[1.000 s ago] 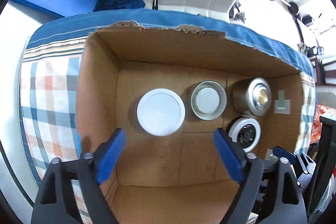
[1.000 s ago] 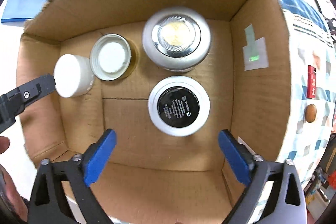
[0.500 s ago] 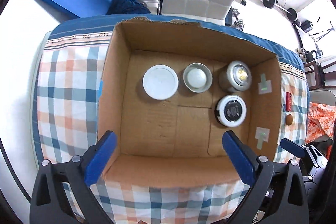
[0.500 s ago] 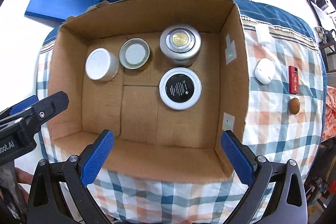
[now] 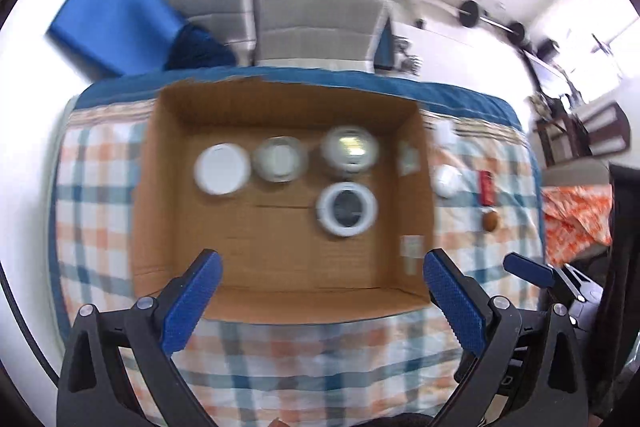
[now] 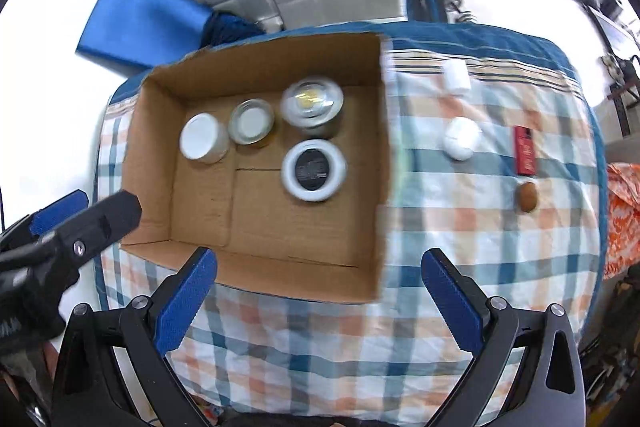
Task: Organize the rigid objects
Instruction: 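Lift both grippers out of the box, then grasp the small white bottle with the left gripper while the right gripper grasps the red box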
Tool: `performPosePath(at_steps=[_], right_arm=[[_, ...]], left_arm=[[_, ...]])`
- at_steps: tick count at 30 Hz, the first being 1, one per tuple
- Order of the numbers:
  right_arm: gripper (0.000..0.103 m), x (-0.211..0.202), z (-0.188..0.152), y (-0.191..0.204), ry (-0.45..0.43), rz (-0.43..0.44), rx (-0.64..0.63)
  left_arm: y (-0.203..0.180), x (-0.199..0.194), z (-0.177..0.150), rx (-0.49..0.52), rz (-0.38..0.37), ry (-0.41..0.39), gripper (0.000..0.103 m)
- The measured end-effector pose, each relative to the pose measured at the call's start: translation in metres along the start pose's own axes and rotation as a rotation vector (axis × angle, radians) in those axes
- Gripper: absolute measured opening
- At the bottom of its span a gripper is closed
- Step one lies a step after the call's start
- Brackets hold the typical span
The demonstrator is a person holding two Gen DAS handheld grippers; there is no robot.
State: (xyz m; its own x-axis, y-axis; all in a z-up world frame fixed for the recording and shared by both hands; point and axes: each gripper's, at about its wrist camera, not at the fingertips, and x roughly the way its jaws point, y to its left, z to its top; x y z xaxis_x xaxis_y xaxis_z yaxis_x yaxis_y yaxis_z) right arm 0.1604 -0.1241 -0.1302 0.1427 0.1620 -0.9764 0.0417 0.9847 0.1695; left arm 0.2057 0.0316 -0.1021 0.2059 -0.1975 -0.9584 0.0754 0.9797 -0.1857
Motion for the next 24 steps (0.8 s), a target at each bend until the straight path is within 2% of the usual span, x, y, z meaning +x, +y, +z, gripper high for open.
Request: performPosePath(at_steps=[5,7,11,14,19,22,23,24], right_arm=[[0.103,-0.019,-0.002,-0.082,-0.028,-0.053,0.104],[0.103,-0.021,0.001,-0.123,-0.022,-0.077,0.169],[0.103,-0.011,0.012,-0.188,-0.026,-0.111,0.261],[0.102,0.005,0.027,-0.228,-0.017,-0.111,0.317],[0.09,0.051,0.061,-0.266,0.042,-0.102,0.365],[0.081,0.085,0.077,-0.276,0.096,-0.084,0.38],[0.078,0.096,0.081,-0.279,0.115,-0.083,0.383],[0.074,0.105,0.084,-0.281,0.129,-0.081,0.384]], left_arm=[[-0.08,0.025,0.014,0.086,-0.031,0.01,0.103],[-0.105,0.036,0.023,0.109,-0.02,0.01,0.103],[-0.155,0.073,0.056,0.131,-0.023,0.028,0.103],[-0.181,0.111,0.086,0.142,0.002,0.063,0.103],[-0.202,0.165,0.122,0.131,0.036,0.122,0.103],[-0.208,0.194,0.135,0.137,0.058,0.161,0.098],[-0.209,0.205,0.139,0.139,0.072,0.178,0.094],[-0.209,0.213,0.141,0.14,0.076,0.192,0.084]])
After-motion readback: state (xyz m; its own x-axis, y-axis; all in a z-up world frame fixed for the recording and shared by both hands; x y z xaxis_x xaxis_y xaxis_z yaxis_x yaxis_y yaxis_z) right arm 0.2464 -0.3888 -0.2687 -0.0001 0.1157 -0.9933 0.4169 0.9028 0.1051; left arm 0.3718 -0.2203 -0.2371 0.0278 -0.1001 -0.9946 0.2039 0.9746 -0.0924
